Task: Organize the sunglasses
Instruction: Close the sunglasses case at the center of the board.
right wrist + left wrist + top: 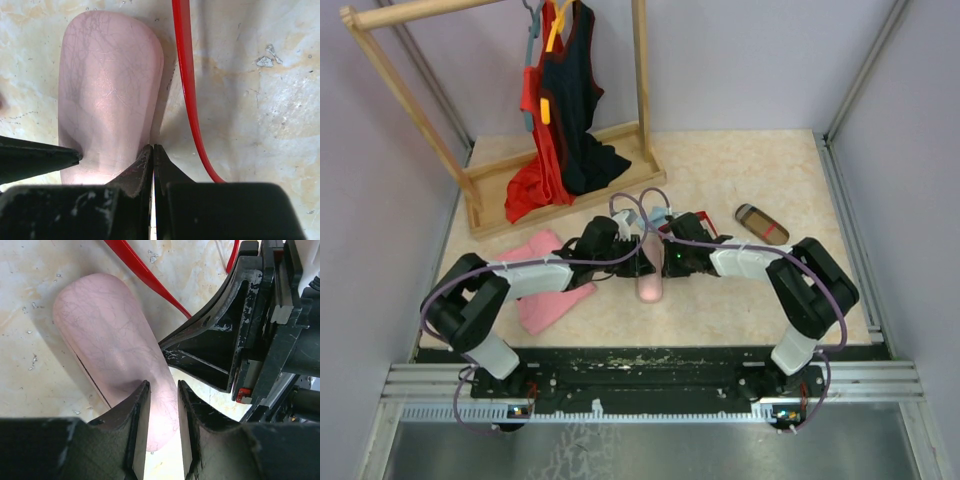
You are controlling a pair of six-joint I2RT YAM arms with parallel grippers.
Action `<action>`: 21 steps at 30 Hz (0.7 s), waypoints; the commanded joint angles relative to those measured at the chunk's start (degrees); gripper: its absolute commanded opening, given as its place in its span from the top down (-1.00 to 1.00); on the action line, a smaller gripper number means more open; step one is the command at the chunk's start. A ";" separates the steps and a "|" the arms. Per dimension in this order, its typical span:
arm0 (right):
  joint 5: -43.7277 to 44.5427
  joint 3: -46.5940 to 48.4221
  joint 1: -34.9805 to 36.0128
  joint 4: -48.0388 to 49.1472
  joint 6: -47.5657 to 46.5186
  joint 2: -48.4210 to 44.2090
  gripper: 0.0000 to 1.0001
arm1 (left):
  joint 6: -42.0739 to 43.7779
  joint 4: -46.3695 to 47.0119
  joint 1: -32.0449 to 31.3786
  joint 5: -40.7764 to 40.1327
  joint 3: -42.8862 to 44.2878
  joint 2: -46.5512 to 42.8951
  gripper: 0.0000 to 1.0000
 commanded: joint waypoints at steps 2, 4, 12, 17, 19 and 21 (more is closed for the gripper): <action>4.34 -0.70 0.30 1.13 0.57 -5.37 0.91 | 0.91 -2.81 -0.36 -0.65 -0.78 0.74 0.27; 7.42 -0.84 0.28 -0.50 0.15 -7.72 0.84 | 1.34 -4.25 -0.32 -1.24 -0.01 -1.46 0.25; 13.95 -4.68 0.21 -1.41 -1.46 -21.10 0.29 | 6.67 -12.52 0.12 -10.33 4.06 -18.11 0.07; 14.67 -6.29 0.76 -0.84 0.72 -26.88 -0.27 | 9.65 -19.43 0.47 -21.97 4.60 -28.69 -0.15; 15.01 -5.61 2.20 -1.25 2.31 -26.87 -0.51 | 10.50 -23.13 0.54 -25.86 4.49 -32.75 -0.33; 16.94 -4.11 4.65 -2.69 4.01 -25.58 -0.61 | 11.53 -26.58 0.56 -28.66 4.13 -36.96 -0.49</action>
